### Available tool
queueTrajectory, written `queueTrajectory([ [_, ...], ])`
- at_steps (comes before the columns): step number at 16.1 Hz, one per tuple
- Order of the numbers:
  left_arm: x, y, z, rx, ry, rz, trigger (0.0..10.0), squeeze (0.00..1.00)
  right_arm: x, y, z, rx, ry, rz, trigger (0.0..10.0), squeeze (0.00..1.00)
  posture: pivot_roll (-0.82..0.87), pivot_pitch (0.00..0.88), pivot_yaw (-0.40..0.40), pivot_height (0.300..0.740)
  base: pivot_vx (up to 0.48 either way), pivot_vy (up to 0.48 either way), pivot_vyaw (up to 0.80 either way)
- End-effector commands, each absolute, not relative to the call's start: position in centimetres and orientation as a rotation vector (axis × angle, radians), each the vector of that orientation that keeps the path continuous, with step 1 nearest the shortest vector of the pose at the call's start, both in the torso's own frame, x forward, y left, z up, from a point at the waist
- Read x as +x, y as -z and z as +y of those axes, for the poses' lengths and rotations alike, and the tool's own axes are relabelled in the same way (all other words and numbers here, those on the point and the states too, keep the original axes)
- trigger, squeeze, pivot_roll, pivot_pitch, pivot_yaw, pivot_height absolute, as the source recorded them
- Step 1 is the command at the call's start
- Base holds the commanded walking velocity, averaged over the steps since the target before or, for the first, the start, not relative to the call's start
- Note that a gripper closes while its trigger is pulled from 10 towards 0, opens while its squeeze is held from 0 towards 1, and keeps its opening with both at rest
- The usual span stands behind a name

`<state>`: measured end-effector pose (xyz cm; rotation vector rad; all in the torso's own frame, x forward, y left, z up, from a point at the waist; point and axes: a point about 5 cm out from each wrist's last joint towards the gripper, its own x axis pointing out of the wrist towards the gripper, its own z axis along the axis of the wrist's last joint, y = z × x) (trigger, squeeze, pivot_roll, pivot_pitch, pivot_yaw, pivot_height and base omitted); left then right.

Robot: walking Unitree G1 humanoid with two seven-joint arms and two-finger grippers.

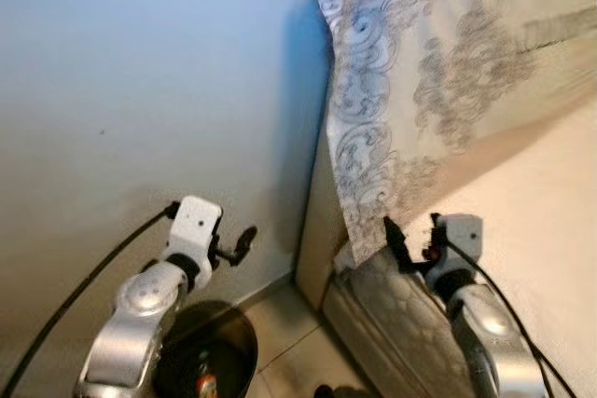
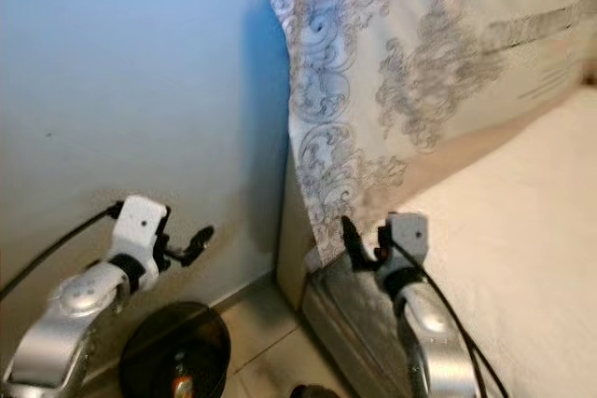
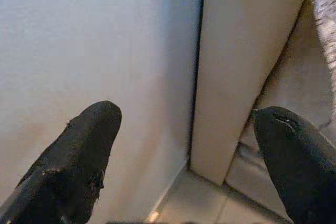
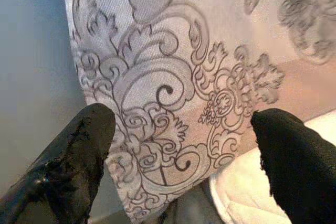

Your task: Clean up the room

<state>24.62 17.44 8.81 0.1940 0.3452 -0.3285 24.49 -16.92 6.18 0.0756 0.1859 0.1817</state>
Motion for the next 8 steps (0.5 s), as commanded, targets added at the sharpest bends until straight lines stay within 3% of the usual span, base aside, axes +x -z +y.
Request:
queueTrajectory([
  [1, 24.7, -8.8, 17.5, 0.2, 0.32, 0.343, 10.0, 0.0, 24.5, -6.0, -16.8, 0.074, -0.2, 0.185, 10.0, 1.0, 0.01, 0.0, -0.019, 0.74, 0.0, 0.0, -0.8],
  [8, 25.0, -9.0, 17.8, 0.224, 0.283, 0.316, 10.0, 0.0, 24.9, -4.5, -18.0, 0.058, -0.157, 0.19, 10.0, 1.0, 0.01, 0.0, -0.018, 0.74, 0.0, 0.0, -0.8],
])
